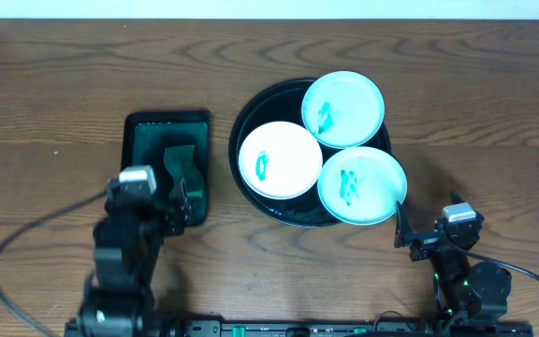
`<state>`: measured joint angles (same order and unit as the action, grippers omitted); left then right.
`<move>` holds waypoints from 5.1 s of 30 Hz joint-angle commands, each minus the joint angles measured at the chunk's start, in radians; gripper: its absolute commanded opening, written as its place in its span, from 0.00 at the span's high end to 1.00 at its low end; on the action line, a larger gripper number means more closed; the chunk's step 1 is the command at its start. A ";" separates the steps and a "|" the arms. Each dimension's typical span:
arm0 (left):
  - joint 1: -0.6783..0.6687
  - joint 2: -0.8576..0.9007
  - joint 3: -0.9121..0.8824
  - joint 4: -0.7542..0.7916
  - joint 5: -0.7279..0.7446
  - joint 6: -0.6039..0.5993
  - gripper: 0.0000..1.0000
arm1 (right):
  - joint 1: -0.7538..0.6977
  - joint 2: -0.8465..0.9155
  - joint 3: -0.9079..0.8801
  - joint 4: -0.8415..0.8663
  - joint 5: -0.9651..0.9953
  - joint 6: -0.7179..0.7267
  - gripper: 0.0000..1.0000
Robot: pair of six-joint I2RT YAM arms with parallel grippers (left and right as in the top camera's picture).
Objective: Clean dirty plates on tray and stack at the side
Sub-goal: 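Move the left gripper down over the green sponge on the black tray, then reach the right gripper to the white plate's rim and grip it, then grasp the green sponge with the left gripper and lift it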
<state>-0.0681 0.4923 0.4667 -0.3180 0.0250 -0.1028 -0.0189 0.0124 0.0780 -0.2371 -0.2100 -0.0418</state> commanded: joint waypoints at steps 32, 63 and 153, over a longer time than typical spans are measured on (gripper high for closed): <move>0.003 0.734 0.687 -0.706 0.047 -0.033 0.18 | -0.008 -0.006 -0.001 0.068 -0.056 0.056 0.01; 0.003 0.735 0.685 -0.661 0.047 -0.033 0.17 | 0.292 1.478 1.304 -0.769 -0.357 0.029 0.01; 0.006 1.158 0.650 -0.449 0.015 -0.048 0.57 | 0.449 2.157 1.495 -0.650 -0.108 0.346 0.99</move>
<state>-0.0669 1.6142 1.1282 -0.7650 0.0635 -0.1478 0.4141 2.1540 1.5612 -0.8780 -0.2924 0.3389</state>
